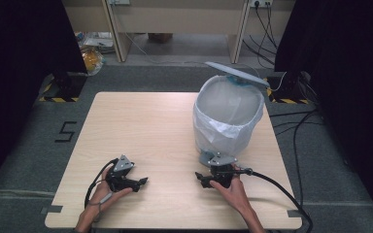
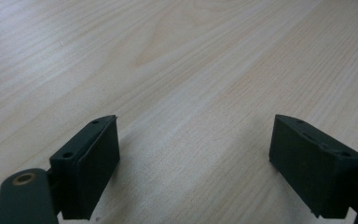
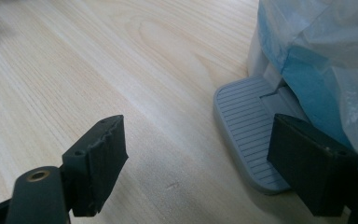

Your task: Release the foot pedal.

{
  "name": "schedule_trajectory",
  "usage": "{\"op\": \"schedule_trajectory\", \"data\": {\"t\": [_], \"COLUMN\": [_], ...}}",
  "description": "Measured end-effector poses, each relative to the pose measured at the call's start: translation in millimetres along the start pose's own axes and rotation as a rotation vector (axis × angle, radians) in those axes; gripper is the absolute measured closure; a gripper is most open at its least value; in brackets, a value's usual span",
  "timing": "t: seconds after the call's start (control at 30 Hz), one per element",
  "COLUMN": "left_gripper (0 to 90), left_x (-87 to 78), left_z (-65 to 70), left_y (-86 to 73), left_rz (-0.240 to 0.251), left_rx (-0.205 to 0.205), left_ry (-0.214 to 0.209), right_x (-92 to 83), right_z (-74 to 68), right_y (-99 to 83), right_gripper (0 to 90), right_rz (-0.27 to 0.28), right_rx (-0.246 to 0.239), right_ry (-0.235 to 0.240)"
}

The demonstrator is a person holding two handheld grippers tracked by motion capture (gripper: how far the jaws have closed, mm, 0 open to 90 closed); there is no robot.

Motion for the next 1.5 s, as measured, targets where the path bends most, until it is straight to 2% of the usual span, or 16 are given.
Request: {"op": "schedule_trajectory", "data": {"t": [0.4, 1.2, 1.5], "left_gripper": [15.4, 15.4, 15.4], "left_x": [0.0, -0.1, 0.0], "left_z": [-0.2, -0.2, -0.3], "left_y": [0.0, 0.0, 0.0], "left_rz": [0.0, 0.0, 0.0], "left_rx": [-0.002, -0.001, -0.003], "left_ry": [0.001, 0.001, 0.001], "right_x": [-0.9, -3.9, -10.1], "right_z": [2.3, 3.3, 6.2], "right_y": [0.1, 1.9, 5.2], "right_gripper": [19.4, 19.6, 20.1], "right_rz": [0.01, 0.023, 0.06], "right_rx": [0.014, 0.025, 0.042], "right_ry": [0.019, 0.024, 0.037]}}
Point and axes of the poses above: each handheld gripper's, and its own axes: x roughly forward along the jaws, y roughly out of its top, z roughly to its right, the point moved 1 cm from there along x, roughly forward along the jaws, and after that the axes turned 3 degrees about x, right-handed, at the moved point
